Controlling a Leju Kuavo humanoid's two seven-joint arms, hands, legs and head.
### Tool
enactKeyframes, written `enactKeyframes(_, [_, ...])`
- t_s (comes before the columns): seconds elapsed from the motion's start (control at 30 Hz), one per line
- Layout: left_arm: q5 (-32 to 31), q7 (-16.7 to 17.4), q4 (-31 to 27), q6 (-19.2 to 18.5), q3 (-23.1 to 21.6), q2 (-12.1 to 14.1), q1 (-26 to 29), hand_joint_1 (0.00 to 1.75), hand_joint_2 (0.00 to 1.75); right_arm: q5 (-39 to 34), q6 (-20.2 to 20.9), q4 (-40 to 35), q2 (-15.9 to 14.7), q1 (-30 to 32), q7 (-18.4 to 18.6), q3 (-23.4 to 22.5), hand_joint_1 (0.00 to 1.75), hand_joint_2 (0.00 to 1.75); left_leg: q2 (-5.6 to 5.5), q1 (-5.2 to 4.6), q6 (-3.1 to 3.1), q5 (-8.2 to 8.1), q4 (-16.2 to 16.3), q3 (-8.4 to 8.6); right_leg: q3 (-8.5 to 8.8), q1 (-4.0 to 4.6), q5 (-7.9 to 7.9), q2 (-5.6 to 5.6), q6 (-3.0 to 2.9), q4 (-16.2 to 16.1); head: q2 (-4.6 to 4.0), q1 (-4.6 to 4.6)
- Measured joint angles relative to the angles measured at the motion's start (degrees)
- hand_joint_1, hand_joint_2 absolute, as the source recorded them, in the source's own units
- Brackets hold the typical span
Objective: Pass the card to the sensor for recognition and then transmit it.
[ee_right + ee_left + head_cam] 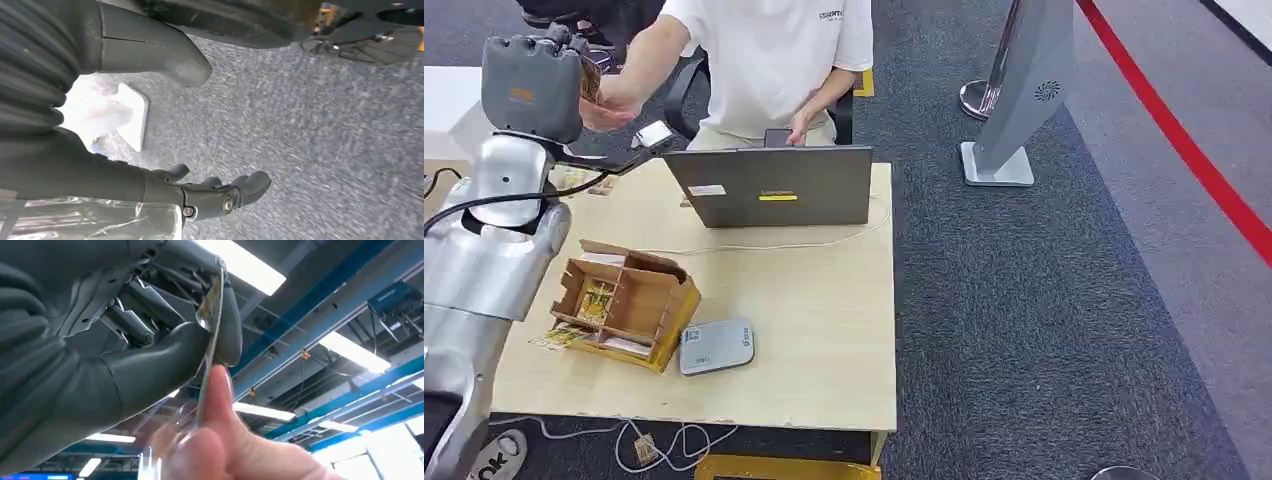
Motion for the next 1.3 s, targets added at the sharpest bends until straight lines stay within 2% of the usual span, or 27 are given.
enactKeyframes(0.03, [0.02,0.24,2.19,0.26,-0.15,-0.24,-0.91,1.75,1.75,0.00,0.13,0.00,-0.07,-0.01,0.63,-0.02,0.00,1.75,-0.01,0.00,0.00,0.00,0.00,0.01,0.02,0.00,0.00,-0.01,0.00,0.00,0.00,0.02])
enactKeyframes(0.07, [0.02,0.41,4.37,0.41,-0.42,-0.54,-1.60,0.00,1.75,0.00,0.39,0.00,-0.09,-0.02,1.28,-0.02,0.00,1.75,-0.02,0.00,0.00,0.00,0.00,0.01,0.03,0.00,-0.01,-0.01,0.00,0.00,0.00,0.00])
enactKeyframes(0.17, [0.11,0.59,9.11,0.11,-0.83,-1.16,-2.36,0.00,1.75,0.04,0.66,0.00,-0.22,0.00,2.45,-0.04,0.00,1.75,-0.03,0.00,0.02,0.04,0.00,0.00,0.02,0.00,0.00,-0.03,0.01,0.00,0.02,0.00])
enactKeyframes(0.3, [0.74,0.92,12.03,-0.09,-0.87,-1.94,-2.38,0.00,1.75,0.02,0.63,0.00,-0.31,0.00,2.84,-0.11,0.00,1.75,-0.03,-0.02,0.02,0.04,0.00,-0.06,0.08,-0.02,0.01,-0.01,0.02,-0.01,0.02,0.00])
enactKeyframes(0.47, [0.94,0.98,13.69,0.11,-0.87,-2.45,-2.41,0.00,1.75,0.04,0.70,0.00,-0.33,0.00,2.90,-0.11,0.00,1.75,-0.03,-0.02,0.02,0.03,0.01,-0.09,0.06,-0.01,0.01,-0.01,0.02,-0.01,0.00,0.00])
enactKeyframes(0.63, [1.50,1.31,14.28,1.72,-0.87,-1.83,-2.26,0.00,1.75,0.37,0.68,0.00,-0.35,0.03,2.38,-0.11,0.00,1.75,-0.02,-0.01,0.02,0.03,-0.03,-0.11,0.07,0.01,0.00,-0.01,0.02,0.01,0.02,0.02])
enactKeyframes(0.77, [6.32,-0.77,12.54,3.36,-0.15,2.17,0.37,0.00,1.75,0.02,0.35,0.02,-0.35,0.08,1.47,-0.15,0.00,1.75,0.16,-0.04,-0.01,0.01,-0.14,-0.16,0.22,0.01,0.00,0.19,0.01,0.13,0.00,0.04])
enactKeyframes(0.83, [12.01,-2.25,7.60,4.75,2.13,7.18,5.75,0.00,1.75,-0.42,-0.24,0.04,-0.35,0.17,0.65,-0.48,0.00,1.75,0.63,-0.07,-0.21,-0.15,-0.16,0.11,0.07,-0.04,-0.03,0.75,-0.04,0.13,0.00,0.26])
enactKeyframes(0.9, [16.82,-3.02,3.94,5.64,5.14,12.21,11.53,0.00,1.75,-0.61,-0.59,0.11,-0.35,0.49,0.24,-0.63,0.00,1.75,0.70,-0.06,-0.25,-0.19,-0.26,-0.02,0.14,0.04,-0.15,0.87,-0.13,0.23,0.02,-0.11])
enactKeyframes(0.93, [21.59,-4.20,1.38,6.58,7.97,16.26,16.44,0.00,1.75,-0.66,-0.90,0.11,-0.35,0.55,0.22,-0.81,0.00,1.75,0.86,-0.16,-0.40,-0.33,-0.40,0.27,0.22,-0.06,-0.22,1.05,-0.21,0.26,0.02,0.70])
enactKeyframes(0.97, [27.03,-6.18,-1.22,7.21,12.21,20.56,22.84,0.00,1.75,-0.66,-1.33,0.18,-0.33,0.59,0.22,-1.00,0.00,1.75,1.40,-0.30,-0.59,-0.67,-0.49,0.66,0.32,-0.17,-0.34,1.53,-0.37,0.33,0.00,0.79])
enactKeyframes(1.0, [31.27,-8.18,-2.59,6.82,17.20,24.61,29.05,0.00,1.75,-0.66,-1.36,0.26,-0.33,0.71,0.20,-1.16,0.00,1.75,1.99,-0.35,-0.59,-1.01,-0.50,0.86,0.46,-0.19,-0.45,2.17,-0.47,0.34,0.00,0.33])
enactKeyframes(1.03, [33.98,-12.22,-2.81,5.15,23.31,28.46,35.35,0.00,1.75,-0.66,-1.33,0.26,-0.33,1.02,-0.03,-1.36,0.00,1.75,2.36,-0.30,-0.62,-1.16,-0.47,1.15,0.36,-0.19,-0.66,2.48,-0.58,0.33,0.00,0.11])
enactKeyframes(1.07, [34.29,-18.37,-2.43,2.32,31.84,32.82,41.70,0.00,1.75,-0.68,-1.33,0.26,-0.37,1.38,-0.02,-1.64,0.00,1.75,2.41,-0.19,-0.62,-1.20,-0.45,1.10,0.33,-0.11,-0.75,2.52,-0.56,0.36,0.00,-0.20])
enactKeyframes(1.1, [32.62,-23.80,-1.91,-1.05,41.88,35.22,46.53,0.00,1.75,-0.68,-1.36,0.26,-0.48,1.75,-0.05,-1.86,0.00,1.75,2.37,-0.03,-0.61,-1.21,-0.43,0.96,0.27,0.01,-0.80,2.41,-0.54,0.31,0.00,-0.44])
enactKeyframes(1.13, [31.95,-26.15,-1.50,-3.44,51.87,36.89,51.33,0.00,1.75,-0.77,-1.42,0.26,-0.57,2.01,-0.02,-2.03,0.00,1.75,2.19,0.09,-0.61,-1.23,-0.38,0.79,0.19,0.08,-0.89,2.21,-0.68,0.22,0.00,-0.42])
enactKeyframes(1.17, [32.55,-24.98,-1.45,-4.60,62.23,37.31,55.24,0.00,1.75,-0.74,-1.51,0.26,-0.63,2.05,0.00,-2.21,0.00,1.75,2.09,0.09,-0.65,-1.34,-0.39,0.77,0.16,0.11,-0.92,2.03,-0.68,0.10,0.02,-0.24])
enactKeyframes(1.2, [34.21,-20.57,-1.58,-5.36,73.33,37.20,60.22,0.00,1.75,-0.48,-1.53,0.26,-0.66,2.00,0.39,-2.43,0.00,1.75,2.09,0.04,-0.67,-1.42,-0.41,0.83,0.17,0.08,-1.05,2.00,-0.73,0.07,0.02,-0.13])
enactKeyframes(1.27, [37.43,-9.37,-3.43,-6.98,89.05,35.51,67.29,0.00,1.75,0.07,-1.57,0.26,-0.66,1.98,1.14,-2.51,0.00,1.75,2.18,-0.03,-0.67,-1.70,-0.37,1.08,0.16,-0.03,-1.20,2.07,-0.62,-0.01,0.02,-0.35])
enactKeyframes(1.3, [39.48,-4.31,-4.54,-8.75,94.42,33.61,68.58,0.00,1.75,0.26,-1.57,0.26,-0.66,1.96,1.48,-2.58,0.00,1.75,2.03,-0.04,-0.60,-1.74,-0.35,1.10,0.24,-0.05,-1.37,2.00,-0.38,-0.07,0.02,-0.42])
